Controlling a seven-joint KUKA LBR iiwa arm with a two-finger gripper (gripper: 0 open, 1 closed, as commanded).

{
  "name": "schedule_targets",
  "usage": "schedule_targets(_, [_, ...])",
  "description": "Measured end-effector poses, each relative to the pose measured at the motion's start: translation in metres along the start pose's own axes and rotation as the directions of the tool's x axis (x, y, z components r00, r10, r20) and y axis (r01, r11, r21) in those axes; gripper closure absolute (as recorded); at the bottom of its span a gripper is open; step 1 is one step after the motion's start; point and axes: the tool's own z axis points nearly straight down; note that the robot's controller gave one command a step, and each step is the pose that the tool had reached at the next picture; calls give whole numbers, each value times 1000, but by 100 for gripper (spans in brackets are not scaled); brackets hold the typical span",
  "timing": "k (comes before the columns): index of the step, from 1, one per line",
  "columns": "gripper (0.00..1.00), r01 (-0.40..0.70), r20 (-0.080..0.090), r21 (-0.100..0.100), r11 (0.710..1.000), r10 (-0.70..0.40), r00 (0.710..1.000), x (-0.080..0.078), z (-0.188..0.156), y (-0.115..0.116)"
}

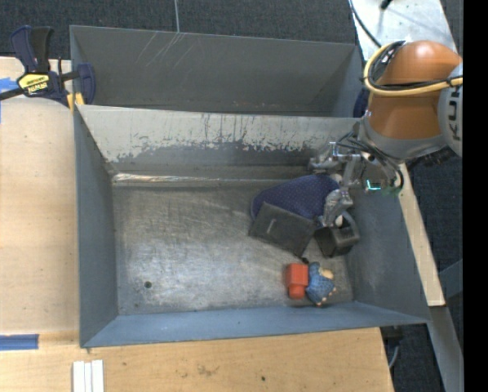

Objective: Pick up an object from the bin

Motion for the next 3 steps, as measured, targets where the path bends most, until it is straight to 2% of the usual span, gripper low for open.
schedule_targets(1, [0,76,7,7,997,-76,997,-6,57,20])
schedule_targets(2, [100,79,5,6,997,-79,997,-6,59,20])
schedule_targets(3, [100,88,10,8,996,-88,996,-6,-8,15])
